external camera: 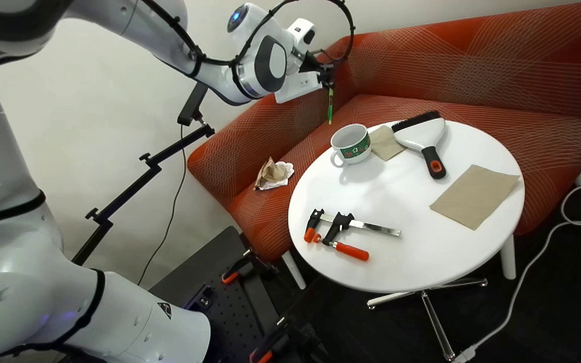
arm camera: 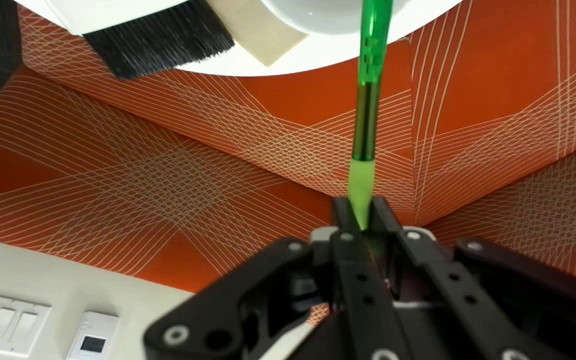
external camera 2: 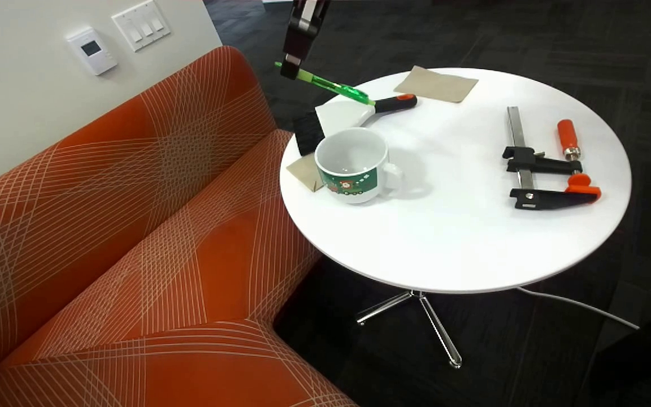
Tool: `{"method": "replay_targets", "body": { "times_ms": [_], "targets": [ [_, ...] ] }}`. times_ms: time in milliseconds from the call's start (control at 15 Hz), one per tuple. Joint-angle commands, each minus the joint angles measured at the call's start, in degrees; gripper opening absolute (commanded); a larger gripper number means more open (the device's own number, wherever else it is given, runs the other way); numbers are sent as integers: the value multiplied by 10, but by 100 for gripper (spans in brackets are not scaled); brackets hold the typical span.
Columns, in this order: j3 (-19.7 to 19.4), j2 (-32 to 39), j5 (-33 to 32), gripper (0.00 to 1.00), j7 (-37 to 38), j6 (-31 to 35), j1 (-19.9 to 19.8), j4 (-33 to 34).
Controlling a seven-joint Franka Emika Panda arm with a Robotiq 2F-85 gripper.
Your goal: Pick up the pen and place it in the cup
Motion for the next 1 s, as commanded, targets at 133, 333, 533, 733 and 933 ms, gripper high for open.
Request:
{"method": "replay_targets", "body": {
  "times_ms": [133, 333, 533, 733, 933],
  "targets": [
    [32, 75, -1, 3, -32, 18, -37, 73],
    [40, 104, 0, 3, -34, 22, -46, 87],
    [41, 122, -1, 3, -32, 30, -47, 92],
    [36, 132, -2, 3, -29, 37, -44, 91],
    [27, 130, -3, 3, -26, 43, -38, 78]
  ]
}}
